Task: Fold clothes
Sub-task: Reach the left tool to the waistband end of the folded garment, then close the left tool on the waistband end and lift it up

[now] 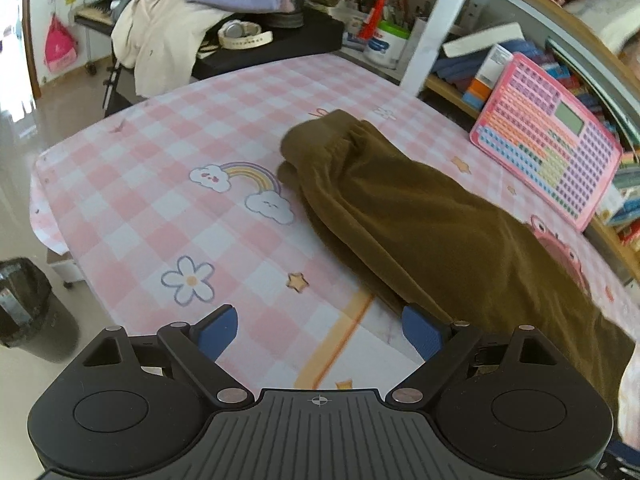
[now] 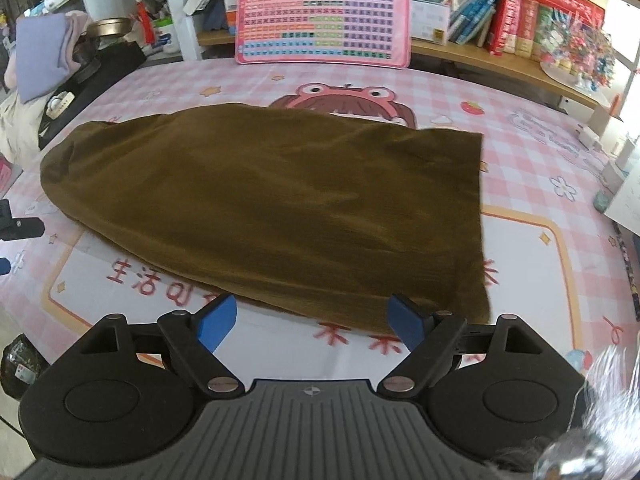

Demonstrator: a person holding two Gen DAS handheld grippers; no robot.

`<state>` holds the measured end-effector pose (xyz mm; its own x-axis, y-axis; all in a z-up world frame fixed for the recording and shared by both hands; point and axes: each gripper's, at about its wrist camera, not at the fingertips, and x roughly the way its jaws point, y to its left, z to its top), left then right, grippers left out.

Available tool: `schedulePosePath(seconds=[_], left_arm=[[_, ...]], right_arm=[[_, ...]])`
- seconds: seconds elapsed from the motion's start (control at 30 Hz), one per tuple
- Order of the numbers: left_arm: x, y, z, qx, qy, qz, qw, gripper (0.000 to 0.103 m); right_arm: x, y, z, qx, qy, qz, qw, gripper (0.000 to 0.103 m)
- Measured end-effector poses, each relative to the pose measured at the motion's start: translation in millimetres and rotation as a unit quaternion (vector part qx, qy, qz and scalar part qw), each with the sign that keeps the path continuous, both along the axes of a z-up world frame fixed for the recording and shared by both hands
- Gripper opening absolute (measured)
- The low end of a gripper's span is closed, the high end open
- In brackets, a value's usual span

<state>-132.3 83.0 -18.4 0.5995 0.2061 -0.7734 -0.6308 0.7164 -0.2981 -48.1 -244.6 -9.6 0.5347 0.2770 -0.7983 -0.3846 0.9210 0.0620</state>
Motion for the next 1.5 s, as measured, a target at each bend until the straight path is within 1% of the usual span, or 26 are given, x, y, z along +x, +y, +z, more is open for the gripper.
schedulePosePath(seconds=[0.13,0.27,0.37,0.47,0.57,0.63,0.8,0.93,1.0,1.13,1.23,1.3,1.33,1.37,1.43,1.47,1.5], left_arm=[[1,20,-3,-0.018,-0.01,0.008,0.9998,0.091],[2,40,-8,-0.039,-0.028,0.017,0.9987,0.091],[2,52,-13,-0.053,-0.045,0.024,0.9973,0.091],[3,64,-17,-0.069,-0.062,0.032,0.9952,0.09],[6,78,-22,-0.089,-0.075,0.045,0.9922,0.09],[11,88,-26,-0.113,-0.086,0.051,0.9886,0.09],[34,100,-32,-0.151,-0.104,0.046,0.9819,0.088],[50,106,-36,-0.159,-0.104,0.049,0.9806,0.085],[54,108,-37,-0.162,-0.108,0.053,0.9794,0.084],[63,112,-39,-0.169,-0.113,0.056,0.9775,0.073],[72,114,-42,-0.185,-0.11,0.056,0.9749,0.058],[73,118,-44,-0.194,-0.108,0.068,0.9726,0.048],[73,117,-42,-0.192,-0.111,0.066,0.9728,0.036],[72,117,-41,-0.189,-0.114,0.065,0.9732,0.027],[70,116,-37,-0.183,-0.12,0.061,0.9738,0.019],[69,115,-35,-0.18,-0.123,0.059,0.974,0.018],[70,108,-25,-0.147,-0.137,0.031,0.9791,0.018]], right_arm=[[9,28,2,-0.001,-0.015,0.003,1.0,0.082],[17,58,-1,-0.005,-0.03,0.012,0.999,0.082],[18,81,-5,-0.015,-0.055,0.023,0.998,0.082],[17,103,-11,-0.033,-0.082,0.038,0.995,0.082],[15,120,-16,-0.043,-0.095,0.052,0.993,0.082],[14,129,-19,-0.05,-0.101,0.058,0.992,0.082],[19,147,-29,-0.071,-0.097,0.056,0.991,0.08],[20,155,-39,-0.081,-0.076,0.066,0.992,0.08],[19,158,-45,-0.085,-0.057,0.079,0.992,0.08],[19,157,-51,-0.081,-0.044,0.079,0.993,0.079],[22,156,-50,-0.075,-0.035,0.078,0.994,0.081],[23,156,-49,-0.074,-0.033,0.08,0.993,0.081],[23,156,-48,-0.074,-0.032,0.081,0.993,0.082],[24,157,-47,-0.074,-0.031,0.082,0.993,0.082],[25,157,-45,-0.073,-0.029,0.084,0.993,0.082],[25,157,-44,-0.073,-0.028,0.085,0.993,0.081],[26,157,-43,-0.073,-0.027,0.086,0.993,0.078]])
